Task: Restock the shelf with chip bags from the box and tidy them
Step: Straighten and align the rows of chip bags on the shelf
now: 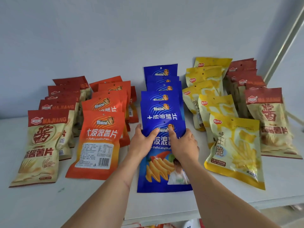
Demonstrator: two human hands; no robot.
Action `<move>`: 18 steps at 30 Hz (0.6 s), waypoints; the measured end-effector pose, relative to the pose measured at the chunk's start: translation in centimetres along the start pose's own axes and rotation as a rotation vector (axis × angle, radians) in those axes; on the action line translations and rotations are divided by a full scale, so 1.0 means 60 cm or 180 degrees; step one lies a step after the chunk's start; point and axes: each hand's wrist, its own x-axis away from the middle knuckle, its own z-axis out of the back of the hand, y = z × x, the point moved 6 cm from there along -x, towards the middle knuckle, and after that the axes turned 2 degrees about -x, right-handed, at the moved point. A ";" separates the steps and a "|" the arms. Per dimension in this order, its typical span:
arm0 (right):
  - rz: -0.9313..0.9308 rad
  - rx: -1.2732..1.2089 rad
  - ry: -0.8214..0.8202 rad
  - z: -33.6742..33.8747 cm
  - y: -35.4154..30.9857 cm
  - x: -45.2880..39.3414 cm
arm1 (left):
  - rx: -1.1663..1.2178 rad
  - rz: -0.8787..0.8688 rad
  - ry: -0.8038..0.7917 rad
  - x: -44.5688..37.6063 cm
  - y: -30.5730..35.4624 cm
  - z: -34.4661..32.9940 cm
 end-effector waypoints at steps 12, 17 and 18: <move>-0.0309 -0.1174 -0.0964 -0.009 -0.004 -0.092 | 0.0033 -0.0146 0.0134 -0.028 0.027 -0.018; -0.0360 -0.1308 -0.0949 -0.001 -0.006 -0.119 | -0.0485 -0.0109 0.0390 -0.031 0.034 -0.013; -0.0271 -0.1180 -0.0873 0.006 -0.009 -0.129 | -0.0737 -0.0132 0.0448 -0.023 0.039 -0.011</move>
